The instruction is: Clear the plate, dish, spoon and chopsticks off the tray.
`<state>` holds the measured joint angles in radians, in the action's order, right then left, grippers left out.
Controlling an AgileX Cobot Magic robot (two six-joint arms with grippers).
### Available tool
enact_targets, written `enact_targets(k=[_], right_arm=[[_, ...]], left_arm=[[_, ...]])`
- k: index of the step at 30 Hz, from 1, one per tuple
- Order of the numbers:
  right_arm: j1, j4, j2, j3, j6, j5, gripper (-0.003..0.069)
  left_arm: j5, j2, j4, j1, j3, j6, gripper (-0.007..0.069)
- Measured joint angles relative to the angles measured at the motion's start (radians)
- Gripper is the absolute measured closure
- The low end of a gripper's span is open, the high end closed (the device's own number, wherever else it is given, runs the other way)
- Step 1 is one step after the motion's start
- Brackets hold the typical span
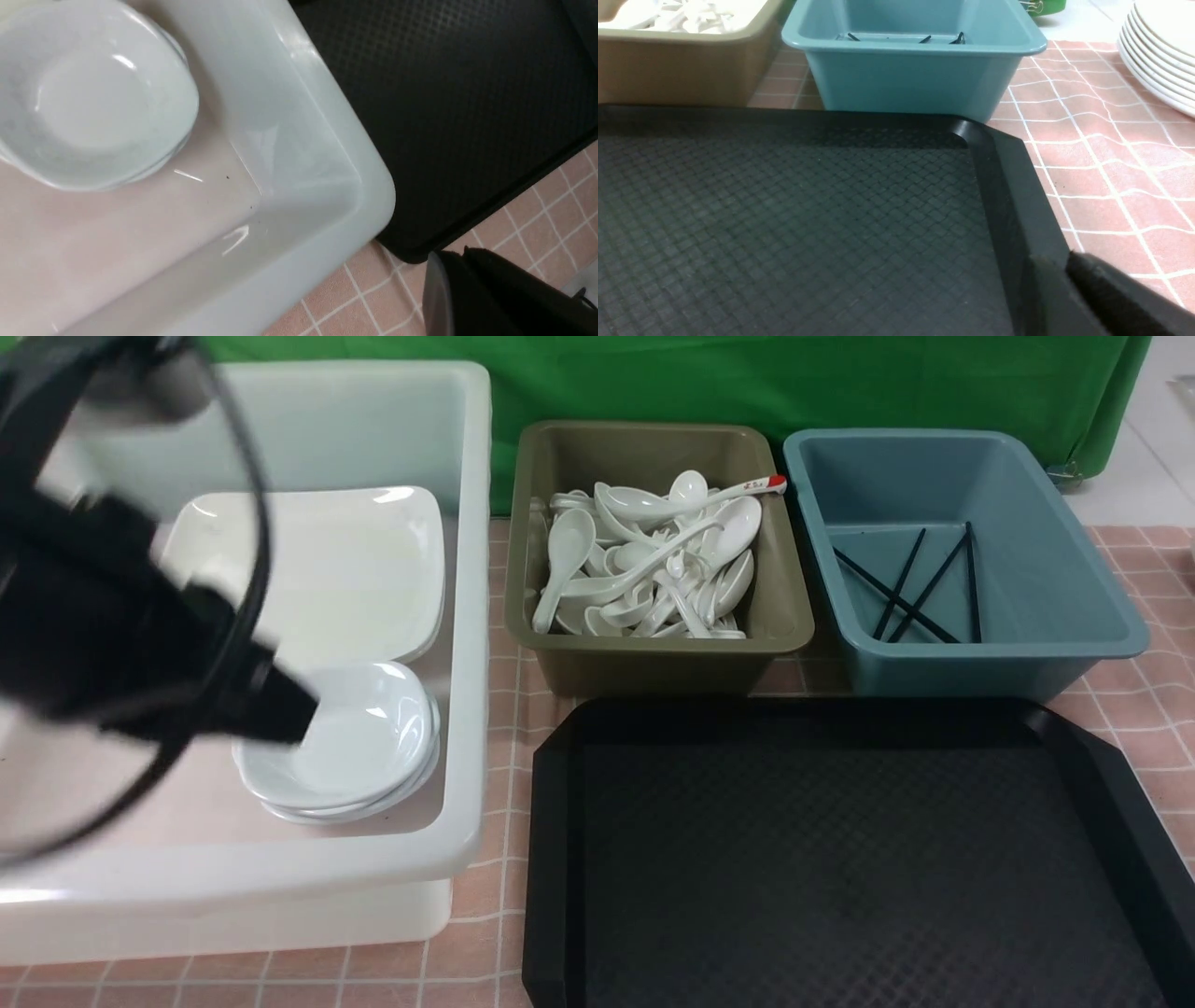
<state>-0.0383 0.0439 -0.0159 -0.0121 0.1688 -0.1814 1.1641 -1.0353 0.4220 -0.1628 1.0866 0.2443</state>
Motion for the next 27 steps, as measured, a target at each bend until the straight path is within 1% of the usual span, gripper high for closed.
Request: enact_targets(k=[4, 7, 8, 9, 10, 11, 14, 18, 24, 27], right_arm=[[0.0, 0.0, 0.0, 0.0, 0.0, 0.0, 0.0525], [0.0, 0.0, 0.0, 0.0, 0.0, 0.0, 0.052], [0.0, 0.0, 0.0, 0.0, 0.0, 0.0, 0.0518], [0.0, 0.0, 0.0, 0.0, 0.0, 0.0, 0.0517], [0.0, 0.0, 0.0, 0.0, 0.0, 0.0, 0.0516], [0.0, 0.0, 0.0, 0.0, 0.0, 0.0, 0.051], [0.0, 0.0, 0.0, 0.0, 0.0, 0.0, 0.0497], [0.0, 0.0, 0.0, 0.0, 0.0, 0.0, 0.0483], [0.0, 0.0, 0.0, 0.0, 0.0, 0.0, 0.047], [0.0, 0.0, 0.0, 0.0, 0.0, 0.0, 0.0464]], left_arm=[[-0.155, 0.209, 0.0, 0.0, -0.207, 0.013, 0.0627], [-0.377, 0.371, 0.003, 0.0, -0.381, 0.015, 0.0627], [-0.472, 0.422, 0.007, 0.0, -0.447, 0.015, 0.0627], [-0.488, 0.432, 0.007, 0.0, -0.458, 0.015, 0.0627], [-0.545, 0.469, 0.013, 0.0, -0.497, 0.015, 0.0627], [-0.645, 0.548, 0.023, 0.0, -0.562, 0.015, 0.0627], [-0.745, 0.637, 0.04, 0.0, -0.63, 0.015, 0.0627], [-0.792, 0.71, 0.053, 0.0, -0.654, 0.015, 0.0627], [-0.797, 0.718, 0.049, 0.0, -0.654, 0.015, 0.0625], [-0.8, 0.719, 0.025, 0.0, -0.654, 0.015, 0.0625]])
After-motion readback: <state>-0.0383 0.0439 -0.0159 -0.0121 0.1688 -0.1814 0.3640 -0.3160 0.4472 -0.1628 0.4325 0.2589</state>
